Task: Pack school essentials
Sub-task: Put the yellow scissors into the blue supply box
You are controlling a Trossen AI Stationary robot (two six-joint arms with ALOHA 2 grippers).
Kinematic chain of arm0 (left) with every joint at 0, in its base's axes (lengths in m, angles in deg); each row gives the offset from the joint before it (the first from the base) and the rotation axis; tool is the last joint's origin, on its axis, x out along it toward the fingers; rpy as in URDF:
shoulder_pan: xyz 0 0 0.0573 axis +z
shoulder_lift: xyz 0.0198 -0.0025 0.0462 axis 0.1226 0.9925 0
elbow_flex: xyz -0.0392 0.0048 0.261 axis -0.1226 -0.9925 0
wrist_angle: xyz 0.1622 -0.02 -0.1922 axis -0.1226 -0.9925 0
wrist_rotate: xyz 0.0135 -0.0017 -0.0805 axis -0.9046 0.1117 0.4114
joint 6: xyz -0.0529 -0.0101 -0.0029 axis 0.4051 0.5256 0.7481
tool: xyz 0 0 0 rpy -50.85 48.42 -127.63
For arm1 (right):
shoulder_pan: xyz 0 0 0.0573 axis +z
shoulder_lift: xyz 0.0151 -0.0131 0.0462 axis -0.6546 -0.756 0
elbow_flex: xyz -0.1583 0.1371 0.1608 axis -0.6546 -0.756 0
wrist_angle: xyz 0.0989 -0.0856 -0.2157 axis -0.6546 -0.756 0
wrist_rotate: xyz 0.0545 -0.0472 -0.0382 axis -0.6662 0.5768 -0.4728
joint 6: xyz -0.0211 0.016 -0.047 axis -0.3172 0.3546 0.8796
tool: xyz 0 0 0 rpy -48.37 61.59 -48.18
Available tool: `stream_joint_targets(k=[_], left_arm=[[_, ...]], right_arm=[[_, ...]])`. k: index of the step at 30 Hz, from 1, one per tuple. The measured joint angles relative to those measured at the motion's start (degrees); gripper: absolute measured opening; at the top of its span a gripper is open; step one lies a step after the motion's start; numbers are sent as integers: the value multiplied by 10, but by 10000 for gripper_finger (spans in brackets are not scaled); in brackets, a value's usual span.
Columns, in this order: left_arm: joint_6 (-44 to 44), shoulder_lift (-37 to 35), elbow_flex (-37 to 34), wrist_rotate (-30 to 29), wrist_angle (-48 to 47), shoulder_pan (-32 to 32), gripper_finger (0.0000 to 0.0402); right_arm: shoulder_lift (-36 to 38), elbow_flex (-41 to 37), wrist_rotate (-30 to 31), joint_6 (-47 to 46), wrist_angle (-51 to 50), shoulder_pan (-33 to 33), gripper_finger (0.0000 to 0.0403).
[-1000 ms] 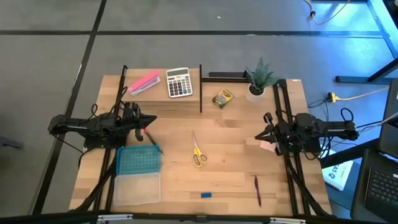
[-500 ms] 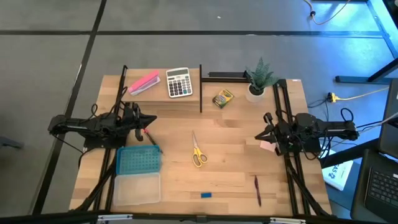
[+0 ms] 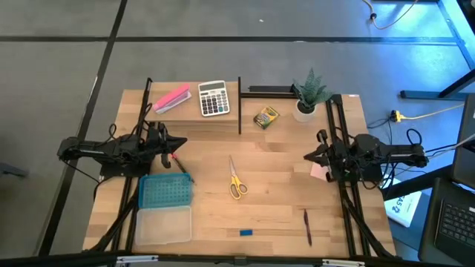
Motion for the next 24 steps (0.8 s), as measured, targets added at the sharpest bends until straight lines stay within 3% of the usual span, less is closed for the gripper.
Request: stream_joint_targets(k=[5,10,13,18,21,24], left_arm=[[0,0,0,0,0,0,0],[0,0,0,0,0,0,0],[0,0,0,0,0,0,0],[0,0,0,0,0,0,0],[0,0,0,0,0,0,0],[0,0,0,0,0,0,0]], right_arm=[[-8,5,93,21,23,0,6],[-67,64,149,10,-23,0,3],[-131,123,202,12,-57,0,2],[-270,252,219,21,-139,0,2],[-361,335,250,-53,-202,0,2],[-451,418,241,-109,-274,0,1]])
